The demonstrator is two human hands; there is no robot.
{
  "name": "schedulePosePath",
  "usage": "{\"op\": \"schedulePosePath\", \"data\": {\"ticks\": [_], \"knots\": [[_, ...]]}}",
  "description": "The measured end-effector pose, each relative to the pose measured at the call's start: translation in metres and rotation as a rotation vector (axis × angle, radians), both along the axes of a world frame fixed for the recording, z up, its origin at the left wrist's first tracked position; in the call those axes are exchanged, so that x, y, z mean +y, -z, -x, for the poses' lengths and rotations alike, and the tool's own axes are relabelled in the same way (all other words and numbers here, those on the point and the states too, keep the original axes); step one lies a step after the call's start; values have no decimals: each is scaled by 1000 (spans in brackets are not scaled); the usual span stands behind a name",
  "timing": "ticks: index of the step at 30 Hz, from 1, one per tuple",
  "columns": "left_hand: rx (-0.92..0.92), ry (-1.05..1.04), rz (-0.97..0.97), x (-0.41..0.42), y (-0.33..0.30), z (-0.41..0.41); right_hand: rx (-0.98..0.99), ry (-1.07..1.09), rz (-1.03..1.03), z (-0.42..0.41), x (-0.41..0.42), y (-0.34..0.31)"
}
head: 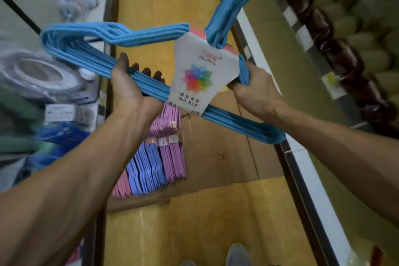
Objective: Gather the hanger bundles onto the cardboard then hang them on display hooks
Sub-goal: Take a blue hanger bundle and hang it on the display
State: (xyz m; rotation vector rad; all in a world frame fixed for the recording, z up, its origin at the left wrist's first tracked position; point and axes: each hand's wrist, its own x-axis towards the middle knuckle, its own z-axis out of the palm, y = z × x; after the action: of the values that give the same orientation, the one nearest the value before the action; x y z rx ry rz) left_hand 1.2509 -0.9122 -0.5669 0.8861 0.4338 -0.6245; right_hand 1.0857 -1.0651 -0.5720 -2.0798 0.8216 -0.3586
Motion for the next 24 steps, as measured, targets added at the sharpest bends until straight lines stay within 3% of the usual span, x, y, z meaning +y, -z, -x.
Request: {"op": "schedulePosePath", "data": {"ticks": [9, 13, 19, 24], "knots": [[-135, -16, 55, 36, -302, 6, -87, 17, 11, 0, 29, -281], [-181, -68, 86, 52, -405, 14, -148, -26, 77, 4, 44, -388], [-233, -107, 181, 74, -517, 37, -171, -63, 124, 16, 60, -506], [-246, -135, 293, 101, -576, 63, -206, -115, 165, 32, 83, -562]]}}
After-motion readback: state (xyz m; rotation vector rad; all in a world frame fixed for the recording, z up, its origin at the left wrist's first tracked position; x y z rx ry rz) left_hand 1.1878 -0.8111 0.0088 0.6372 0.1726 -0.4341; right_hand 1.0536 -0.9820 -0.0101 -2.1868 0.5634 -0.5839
